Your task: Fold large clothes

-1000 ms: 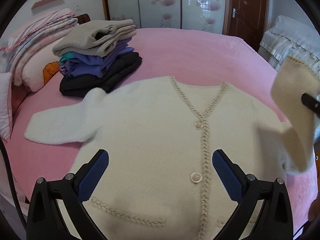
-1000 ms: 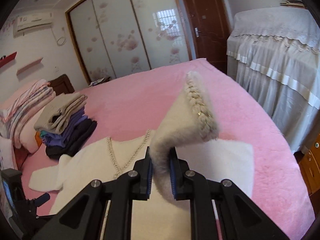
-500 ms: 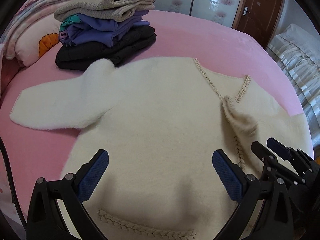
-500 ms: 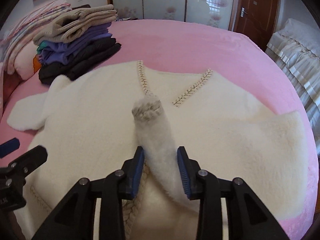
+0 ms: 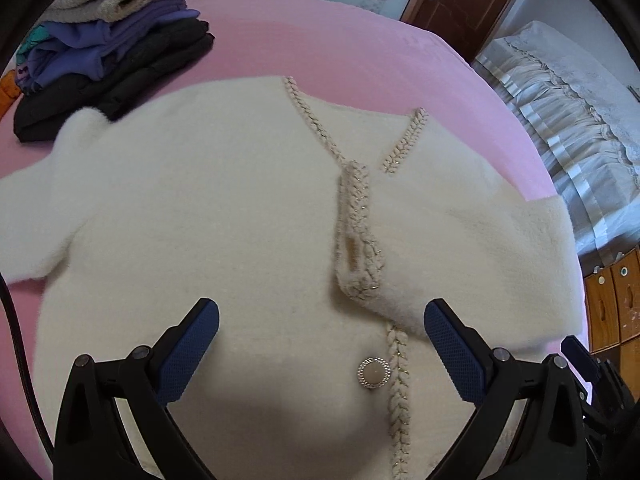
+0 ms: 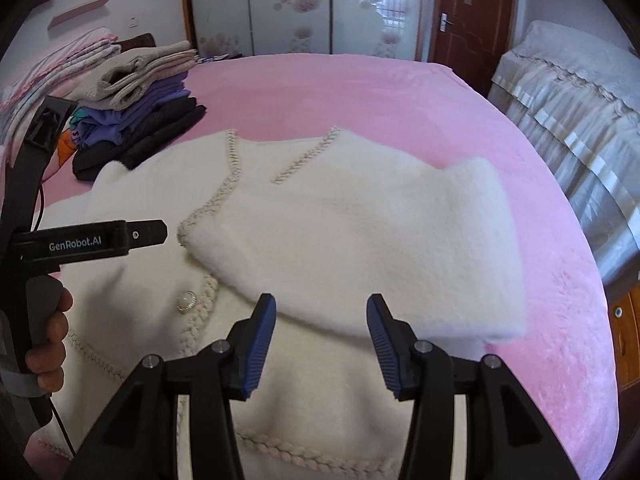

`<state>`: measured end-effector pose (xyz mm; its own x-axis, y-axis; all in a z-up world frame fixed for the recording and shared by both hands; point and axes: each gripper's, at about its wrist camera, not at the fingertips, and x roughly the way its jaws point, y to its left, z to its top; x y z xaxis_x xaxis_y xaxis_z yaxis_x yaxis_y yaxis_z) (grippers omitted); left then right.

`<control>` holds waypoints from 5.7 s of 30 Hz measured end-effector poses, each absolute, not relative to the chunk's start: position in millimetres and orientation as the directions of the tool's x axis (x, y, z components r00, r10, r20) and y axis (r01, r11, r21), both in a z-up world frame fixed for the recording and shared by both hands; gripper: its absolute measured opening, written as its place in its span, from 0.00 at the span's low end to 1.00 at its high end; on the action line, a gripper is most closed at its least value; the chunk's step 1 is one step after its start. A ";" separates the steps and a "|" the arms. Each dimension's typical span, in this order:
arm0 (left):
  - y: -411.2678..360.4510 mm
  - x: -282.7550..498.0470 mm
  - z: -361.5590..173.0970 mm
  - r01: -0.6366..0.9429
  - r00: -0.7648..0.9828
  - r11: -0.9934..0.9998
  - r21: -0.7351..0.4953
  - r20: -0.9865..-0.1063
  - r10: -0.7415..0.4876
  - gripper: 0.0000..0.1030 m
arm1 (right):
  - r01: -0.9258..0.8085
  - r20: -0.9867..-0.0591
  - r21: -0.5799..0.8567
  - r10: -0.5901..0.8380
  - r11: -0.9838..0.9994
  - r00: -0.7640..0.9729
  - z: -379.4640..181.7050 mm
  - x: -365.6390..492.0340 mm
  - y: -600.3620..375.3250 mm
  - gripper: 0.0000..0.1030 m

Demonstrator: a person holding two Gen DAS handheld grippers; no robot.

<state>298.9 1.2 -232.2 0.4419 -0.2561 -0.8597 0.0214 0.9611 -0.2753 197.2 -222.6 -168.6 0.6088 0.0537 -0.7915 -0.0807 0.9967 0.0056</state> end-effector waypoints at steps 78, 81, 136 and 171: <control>49.2 344.1 -221.3 -0.125 0.607 0.943 -0.308 -0.776 -0.173 0.29 | 0.094 -0.831 -0.030 -0.077 0.995 0.552 -192.6 286.8 -287.0 0.43; 17.6 357.8 -224.1 -0.059 0.599 0.957 -0.285 -0.777 -0.195 0.29 | 0.079 -0.827 -0.011 -0.053 0.997 0.559 -189.1 304.8 -276.4 0.43; 139.8 141.6 -29.2 -0.034 0.746 0.973 -0.228 -0.654 -0.127 0.93 | -0.075 -0.690 0.089 0.116 0.993 0.715 -4.3 133.1 -110.5 0.44; 415.3 198.5 -211.7 -0.654 0.572 0.688 -0.315 -0.801 0.177 0.99 | -0.356 -0.713 -0.020 0.236 0.934 0.660 -94.8 247.3 172.6 0.55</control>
<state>198.5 415.3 -211.7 0.5720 0.1774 -0.8008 -0.6539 0.6880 -0.3147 247.3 172.6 -94.8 0.6604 0.2364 -0.7127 -0.3557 0.9344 -0.0196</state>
